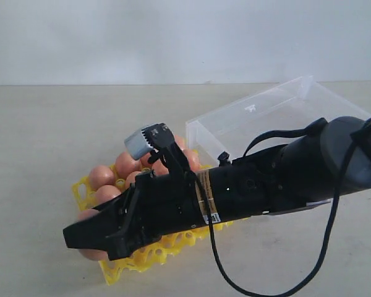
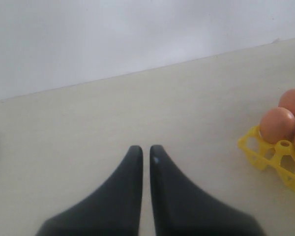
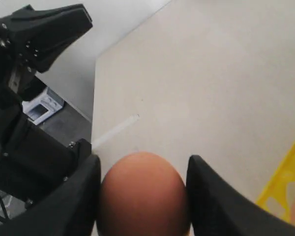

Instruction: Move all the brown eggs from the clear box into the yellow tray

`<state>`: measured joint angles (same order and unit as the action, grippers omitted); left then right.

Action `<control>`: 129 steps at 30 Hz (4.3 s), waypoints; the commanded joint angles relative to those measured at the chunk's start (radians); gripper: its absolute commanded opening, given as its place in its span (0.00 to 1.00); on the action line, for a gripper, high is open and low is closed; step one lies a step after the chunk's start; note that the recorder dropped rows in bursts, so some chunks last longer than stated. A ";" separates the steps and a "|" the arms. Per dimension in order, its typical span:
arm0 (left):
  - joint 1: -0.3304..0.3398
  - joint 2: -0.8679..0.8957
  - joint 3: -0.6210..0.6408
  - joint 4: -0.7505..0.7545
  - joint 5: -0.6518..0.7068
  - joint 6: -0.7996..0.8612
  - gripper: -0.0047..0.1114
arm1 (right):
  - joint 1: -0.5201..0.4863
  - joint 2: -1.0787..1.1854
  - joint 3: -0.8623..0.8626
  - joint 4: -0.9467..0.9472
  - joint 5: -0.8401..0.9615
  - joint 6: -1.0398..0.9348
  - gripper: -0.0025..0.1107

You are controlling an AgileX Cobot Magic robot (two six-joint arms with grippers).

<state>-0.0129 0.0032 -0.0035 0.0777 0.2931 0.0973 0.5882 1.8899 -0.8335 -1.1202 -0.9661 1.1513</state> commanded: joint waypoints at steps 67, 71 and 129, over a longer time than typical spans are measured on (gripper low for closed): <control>-0.008 -0.003 0.003 -0.002 0.000 -0.003 0.08 | 0.006 0.027 -0.004 0.017 0.299 -0.133 0.55; -0.008 -0.003 0.003 -0.002 0.000 -0.003 0.08 | 0.006 0.027 -0.004 0.017 0.297 -0.117 0.55; -0.008 -0.003 0.003 -0.002 0.000 -0.003 0.08 | -0.528 -0.427 -0.031 2.865 0.609 -2.935 0.02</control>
<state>-0.0129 0.0032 -0.0035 0.0777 0.2931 0.0973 0.1173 1.4596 -0.8348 1.7416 -0.4289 -1.8923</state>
